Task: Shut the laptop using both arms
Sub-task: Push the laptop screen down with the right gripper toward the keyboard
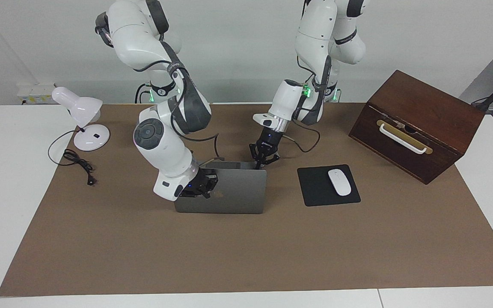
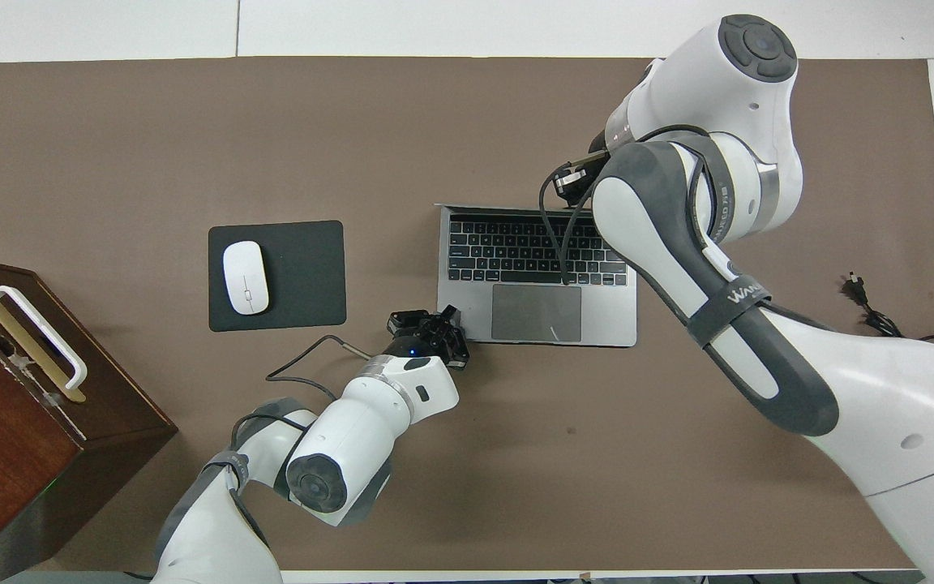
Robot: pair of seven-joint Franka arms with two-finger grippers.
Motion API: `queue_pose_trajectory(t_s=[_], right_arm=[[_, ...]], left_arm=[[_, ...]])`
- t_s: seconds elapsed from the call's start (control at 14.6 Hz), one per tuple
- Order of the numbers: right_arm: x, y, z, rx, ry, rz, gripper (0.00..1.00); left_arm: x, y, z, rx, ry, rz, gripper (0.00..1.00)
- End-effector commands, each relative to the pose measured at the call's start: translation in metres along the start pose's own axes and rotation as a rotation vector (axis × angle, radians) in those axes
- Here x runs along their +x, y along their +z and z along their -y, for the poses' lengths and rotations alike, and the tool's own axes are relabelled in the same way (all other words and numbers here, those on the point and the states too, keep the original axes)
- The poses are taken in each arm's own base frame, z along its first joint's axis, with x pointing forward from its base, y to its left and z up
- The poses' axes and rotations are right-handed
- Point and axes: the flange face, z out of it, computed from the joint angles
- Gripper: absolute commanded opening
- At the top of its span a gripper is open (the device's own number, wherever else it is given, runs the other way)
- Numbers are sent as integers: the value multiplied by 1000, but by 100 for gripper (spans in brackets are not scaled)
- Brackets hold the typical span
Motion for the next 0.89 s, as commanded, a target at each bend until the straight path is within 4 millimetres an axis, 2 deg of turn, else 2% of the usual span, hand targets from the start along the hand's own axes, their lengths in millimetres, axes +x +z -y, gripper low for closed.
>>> queue_pose_trajectory(t_s=[0.0, 0.27, 0.82], right_arm=[[-24, 6, 0, 18, 22, 57, 0], [-40, 19, -2, 8, 30, 100, 0], [-53, 40, -4, 1, 35, 135, 0]], left_arm=[[-48, 21, 8, 27, 16, 113, 0], [-48, 21, 8, 27, 16, 113, 0], [-48, 21, 8, 28, 16, 115, 0]])
